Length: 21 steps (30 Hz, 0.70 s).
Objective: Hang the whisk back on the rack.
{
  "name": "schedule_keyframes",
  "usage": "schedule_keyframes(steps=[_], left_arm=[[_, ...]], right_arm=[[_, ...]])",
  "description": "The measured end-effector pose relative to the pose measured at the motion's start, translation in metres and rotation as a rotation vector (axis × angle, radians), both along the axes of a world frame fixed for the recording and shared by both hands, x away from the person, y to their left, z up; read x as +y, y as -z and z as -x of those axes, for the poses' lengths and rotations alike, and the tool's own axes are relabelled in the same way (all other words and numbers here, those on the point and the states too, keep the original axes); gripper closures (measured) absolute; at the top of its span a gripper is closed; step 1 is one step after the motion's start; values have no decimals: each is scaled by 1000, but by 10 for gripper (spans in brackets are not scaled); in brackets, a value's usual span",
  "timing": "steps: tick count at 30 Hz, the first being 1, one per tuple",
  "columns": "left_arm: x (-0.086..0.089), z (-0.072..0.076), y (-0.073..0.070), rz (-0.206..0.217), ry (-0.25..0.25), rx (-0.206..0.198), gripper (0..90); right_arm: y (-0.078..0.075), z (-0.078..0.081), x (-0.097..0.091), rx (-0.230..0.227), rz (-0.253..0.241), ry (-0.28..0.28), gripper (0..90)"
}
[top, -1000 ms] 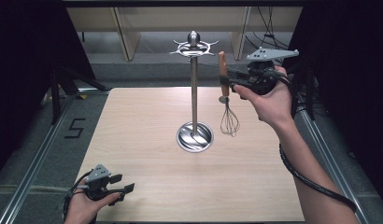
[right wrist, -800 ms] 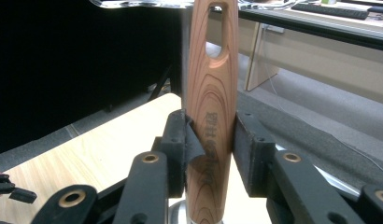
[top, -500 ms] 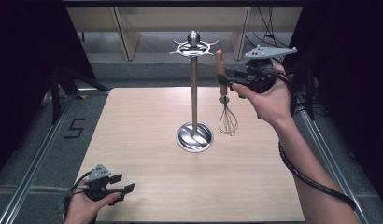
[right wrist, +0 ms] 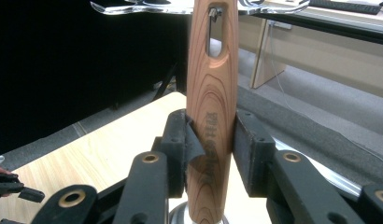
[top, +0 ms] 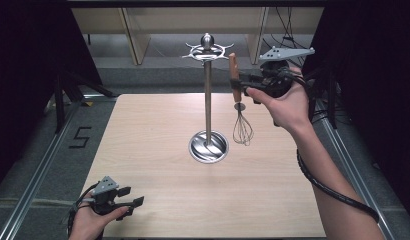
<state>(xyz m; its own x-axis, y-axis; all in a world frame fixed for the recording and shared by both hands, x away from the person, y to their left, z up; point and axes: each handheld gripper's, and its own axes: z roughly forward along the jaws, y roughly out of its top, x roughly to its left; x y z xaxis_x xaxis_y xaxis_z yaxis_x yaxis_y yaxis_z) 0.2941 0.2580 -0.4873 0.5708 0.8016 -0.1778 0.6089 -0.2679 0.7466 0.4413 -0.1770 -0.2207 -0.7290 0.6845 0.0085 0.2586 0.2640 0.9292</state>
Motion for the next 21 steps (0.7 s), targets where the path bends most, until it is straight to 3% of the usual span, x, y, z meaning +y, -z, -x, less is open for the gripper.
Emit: schedule_keyframes(steps=[5, 11, 13, 14, 15, 16, 21], left_arm=[[0, 0, 0, -2, 2, 0, 323], [0, 0, 0, -4, 4, 0, 323], [-2, 0, 0, 17, -12, -4, 323], [-3, 1, 1, 30, -24, -6, 323], [-3, 1, 1, 28, -24, -5, 323], [0, 0, 0, -4, 5, 0, 324], [0, 0, 0, 1, 2, 0, 323]], right_arm=[[-1, -1, 2, 30, 0, -2, 685], [0, -6, 6, 24, 6, -10, 684], [0, -6, 8, 45, -3, -3, 684], [1, -8, 10, 31, -10, -10, 685], [2, -9, 10, 33, 1, -11, 684], [2, -9, 11, 38, -4, -6, 684], [5, -10, 15, 52, -24, 3, 683]])
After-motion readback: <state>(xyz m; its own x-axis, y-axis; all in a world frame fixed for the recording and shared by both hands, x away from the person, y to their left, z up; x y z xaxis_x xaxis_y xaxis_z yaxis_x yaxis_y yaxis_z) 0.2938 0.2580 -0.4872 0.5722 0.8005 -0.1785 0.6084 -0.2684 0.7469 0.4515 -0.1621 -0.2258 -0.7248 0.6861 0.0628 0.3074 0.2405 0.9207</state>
